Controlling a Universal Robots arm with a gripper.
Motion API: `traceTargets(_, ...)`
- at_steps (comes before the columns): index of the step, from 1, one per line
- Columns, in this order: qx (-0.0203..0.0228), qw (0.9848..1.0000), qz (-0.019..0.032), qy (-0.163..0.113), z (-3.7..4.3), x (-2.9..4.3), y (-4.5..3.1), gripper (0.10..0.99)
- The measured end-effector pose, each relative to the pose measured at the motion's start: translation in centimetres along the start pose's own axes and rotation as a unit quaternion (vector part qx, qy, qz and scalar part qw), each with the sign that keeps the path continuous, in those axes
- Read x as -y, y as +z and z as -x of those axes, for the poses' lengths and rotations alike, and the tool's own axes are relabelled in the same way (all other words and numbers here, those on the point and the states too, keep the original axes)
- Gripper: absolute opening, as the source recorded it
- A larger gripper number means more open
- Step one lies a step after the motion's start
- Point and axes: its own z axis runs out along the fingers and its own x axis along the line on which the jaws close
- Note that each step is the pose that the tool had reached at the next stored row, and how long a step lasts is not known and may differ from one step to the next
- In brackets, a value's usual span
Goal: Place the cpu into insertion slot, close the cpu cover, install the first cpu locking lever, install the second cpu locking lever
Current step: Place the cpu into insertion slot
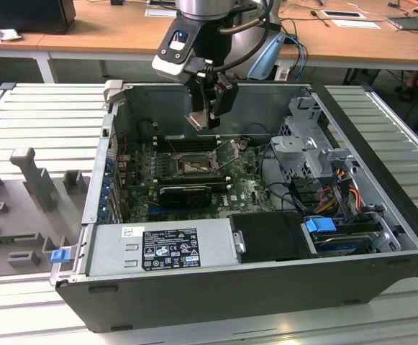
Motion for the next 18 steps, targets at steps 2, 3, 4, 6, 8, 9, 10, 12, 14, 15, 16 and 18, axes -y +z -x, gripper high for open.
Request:
traceTargets(2,0.0002,1.0000,0.0001,0.003,0.00,0.00,0.04,0.533)
traceTargets(3,0.0005,1.0000,0.0002,0.006,0.00,0.01,0.08,0.533)
traceTargets(4,0.0006,1.0000,0.0002,0.008,0.00,0.01,0.11,0.533)
traceTargets(6,0.0013,0.9999,0.0003,0.015,0.00,0.02,0.18,0.533)
traceTargets(8,0.0024,0.9996,0.0005,0.029,0.00,0.02,0.26,0.533)
traceTargets(9,0.0030,0.9994,0.0006,0.036,0.00,0.03,0.30,0.533)
traceTargets(10,0.0040,0.9989,0.0008,0.047,0.01,0.03,0.37,0.533)
traceTargets(12,0.0061,0.9974,0.0011,0.071,0.01,0.04,0.50,0.533)
traceTargets(14,0.0073,0.9962,0.0014,0.087,0.01,0.05,0.61,0.533)
traceTargets(15,0.0074,0.9961,0.0013,0.088,0.01,0.06,0.68,0.533)
traceTargets(16,0.0074,0.9961,0.0013,0.088,0.01,0.07,0.74,0.533)
traceTargets(18,0.0074,0.9961,0.0012,0.088,0.02,0.08,0.90,0.533)
